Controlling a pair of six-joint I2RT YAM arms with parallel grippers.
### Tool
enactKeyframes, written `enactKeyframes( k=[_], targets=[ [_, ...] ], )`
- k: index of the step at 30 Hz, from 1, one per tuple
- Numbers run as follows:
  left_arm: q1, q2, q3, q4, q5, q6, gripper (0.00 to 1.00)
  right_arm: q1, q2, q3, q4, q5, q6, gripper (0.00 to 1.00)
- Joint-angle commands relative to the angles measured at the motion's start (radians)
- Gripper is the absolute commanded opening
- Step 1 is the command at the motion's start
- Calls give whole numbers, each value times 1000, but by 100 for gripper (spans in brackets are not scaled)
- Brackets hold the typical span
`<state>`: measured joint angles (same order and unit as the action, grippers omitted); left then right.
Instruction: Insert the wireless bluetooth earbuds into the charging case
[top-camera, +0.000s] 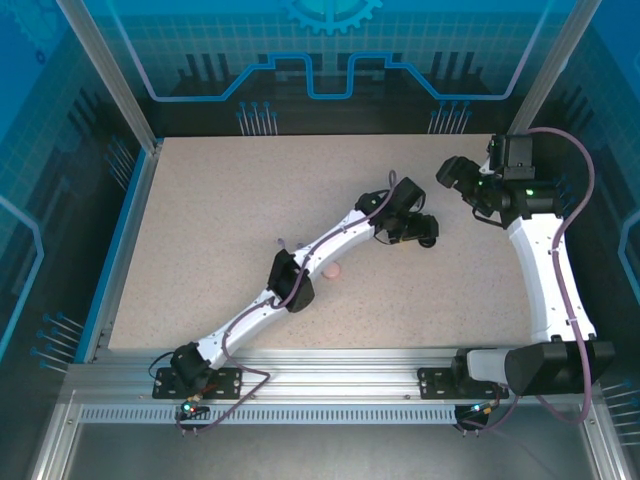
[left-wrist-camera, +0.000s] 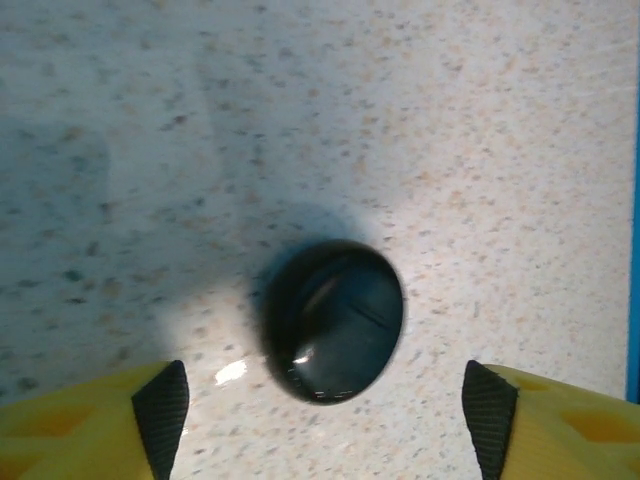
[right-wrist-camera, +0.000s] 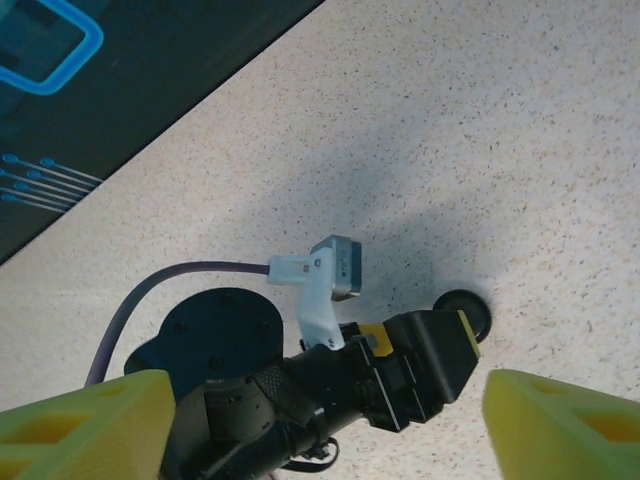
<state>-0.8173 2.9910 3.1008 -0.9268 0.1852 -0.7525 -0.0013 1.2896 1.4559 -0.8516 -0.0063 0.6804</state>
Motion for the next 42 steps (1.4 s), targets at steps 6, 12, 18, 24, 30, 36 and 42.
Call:
enactKeyframes(
  k=[6, 12, 18, 24, 30, 36, 42],
  targets=[
    [9, -194, 63, -195, -129, 186, 99, -14, -3, 66, -12, -14, 25, 97],
    [9, -266, 63, -279, -170, 333, 99, -7, -21, 40, -11, -33, 34, 97],
    [26, -354, 61, -377, -123, 508, 99, -30, -80, -13, -13, -15, 27, 97],
    [62, -483, 39, -391, -101, 547, 99, -37, -99, -17, -12, -23, 15, 97],
    [107, -709, -213, -360, -82, 592, 99, -37, -98, -20, 2, -42, 13, 97],
    [107, -969, -557, -305, -184, 703, 99, -31, -98, -68, 50, -91, 36, 97],
    [107, -1246, -903, -152, -267, 746, 99, 26, -102, -144, 75, -70, 41, 97]
  ],
)
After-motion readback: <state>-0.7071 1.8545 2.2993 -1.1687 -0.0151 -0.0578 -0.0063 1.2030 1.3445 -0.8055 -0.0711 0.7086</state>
